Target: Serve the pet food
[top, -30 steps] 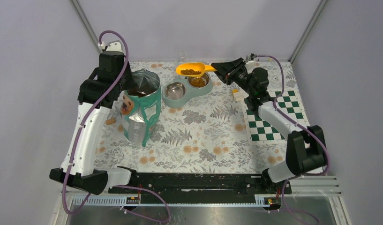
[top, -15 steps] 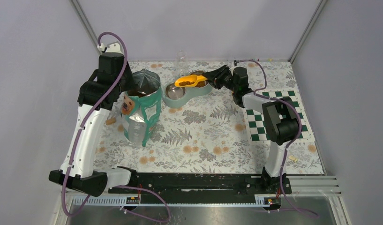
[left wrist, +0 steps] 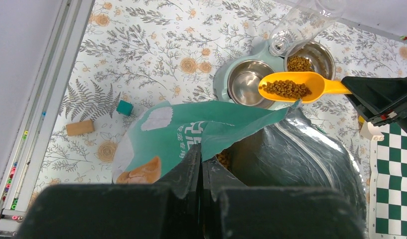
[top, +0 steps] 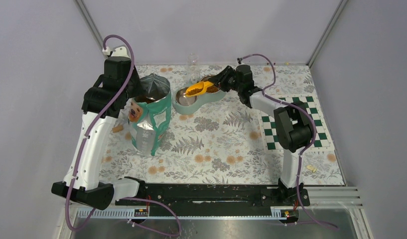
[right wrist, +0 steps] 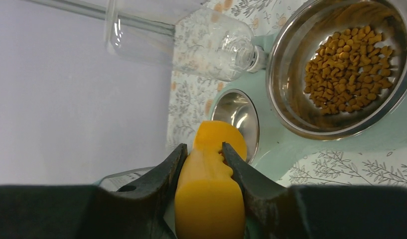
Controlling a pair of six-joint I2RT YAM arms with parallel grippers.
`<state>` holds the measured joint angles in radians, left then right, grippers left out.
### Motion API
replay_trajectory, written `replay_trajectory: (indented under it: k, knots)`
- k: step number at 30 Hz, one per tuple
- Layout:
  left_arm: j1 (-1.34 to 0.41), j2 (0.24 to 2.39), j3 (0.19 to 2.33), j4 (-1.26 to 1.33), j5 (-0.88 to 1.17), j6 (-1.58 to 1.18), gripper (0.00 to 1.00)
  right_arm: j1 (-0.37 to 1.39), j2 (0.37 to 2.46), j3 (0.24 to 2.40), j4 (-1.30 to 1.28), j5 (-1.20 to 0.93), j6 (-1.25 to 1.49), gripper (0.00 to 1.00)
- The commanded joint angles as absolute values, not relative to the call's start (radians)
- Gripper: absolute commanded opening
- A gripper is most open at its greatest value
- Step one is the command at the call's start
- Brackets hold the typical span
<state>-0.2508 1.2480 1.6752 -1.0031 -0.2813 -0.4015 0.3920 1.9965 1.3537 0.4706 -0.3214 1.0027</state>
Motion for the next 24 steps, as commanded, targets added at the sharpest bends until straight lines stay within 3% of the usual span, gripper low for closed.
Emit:
replay_trajectory:
  k: [1, 7, 19, 24]
  knots:
    - [-0.243, 1.224, 1.662, -1.038, -0.278, -0.413, 0.00, 0.443, 1.959, 1.455, 0.317, -0.202, 0.790, 0.00]
    - [-0.242, 1.222, 1.658, -1.041, -0.252, -0.416, 0.00, 0.491, 1.960, 1.560, 0.154, -0.074, 0.653, 0.00]
    - [-0.244, 1.211, 1.641, -1.041, -0.198, -0.430, 0.00, 0.582, 1.961, 1.666, 0.083, 0.138, 0.447, 0.00]
    - [-0.242, 1.208, 1.640, -1.040, -0.175, -0.429, 0.00, 0.584, 1.901, 1.720, 0.020, 0.122, 0.435, 0.00]
